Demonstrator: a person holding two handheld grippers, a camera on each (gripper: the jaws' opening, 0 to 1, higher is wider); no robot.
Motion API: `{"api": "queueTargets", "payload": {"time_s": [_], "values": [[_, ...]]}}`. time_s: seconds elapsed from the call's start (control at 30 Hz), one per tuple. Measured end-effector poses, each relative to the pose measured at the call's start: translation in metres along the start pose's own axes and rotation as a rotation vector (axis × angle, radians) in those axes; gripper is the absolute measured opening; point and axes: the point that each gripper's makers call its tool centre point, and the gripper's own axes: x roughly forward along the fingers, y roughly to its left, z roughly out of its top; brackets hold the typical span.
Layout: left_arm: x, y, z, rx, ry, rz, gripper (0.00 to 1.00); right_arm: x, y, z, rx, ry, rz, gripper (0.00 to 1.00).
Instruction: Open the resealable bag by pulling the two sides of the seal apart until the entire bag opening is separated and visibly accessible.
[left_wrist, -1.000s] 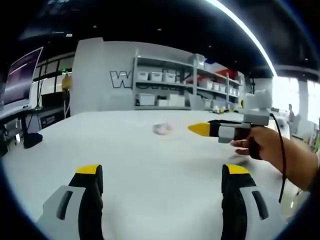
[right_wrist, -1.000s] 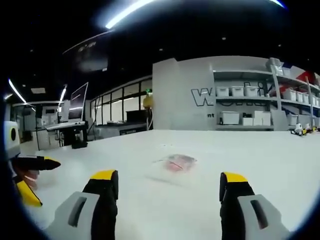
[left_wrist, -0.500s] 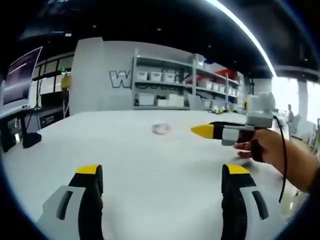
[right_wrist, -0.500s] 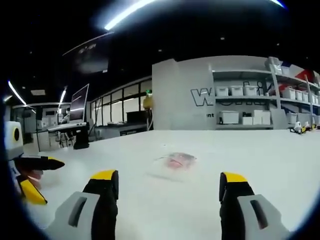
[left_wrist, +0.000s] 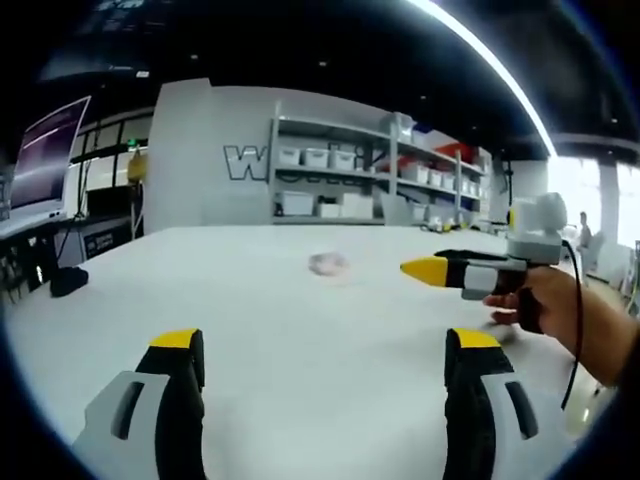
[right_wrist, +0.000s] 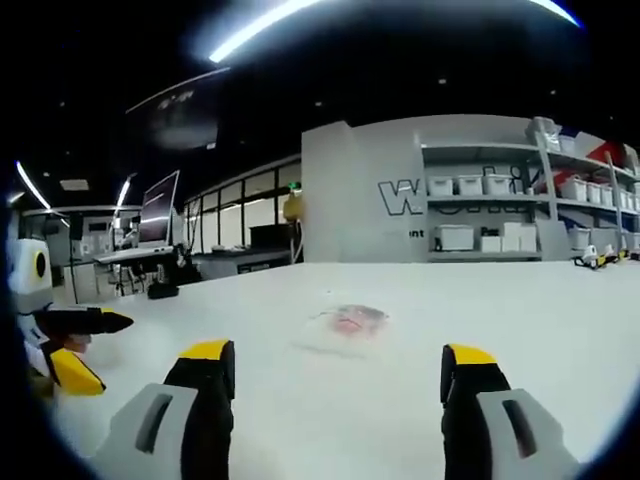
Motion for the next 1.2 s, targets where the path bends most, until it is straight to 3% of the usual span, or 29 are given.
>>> {"api": "queueTargets", "payload": {"time_s": [0.83, 1.2], "values": [[0.002, 0.008, -0.001, -0.016, -0.008, 0.002, 1.00, -0.011, 0.007, 0.000, 0.003, -0.028, 0.003, 0.84], [-0.001, 0.001, 0.000, -0.025, -0.019, -0.007, 1.00, -0.037, 0.013, 0.001, -0.012, -0.037, 0.002, 0.84]]}}
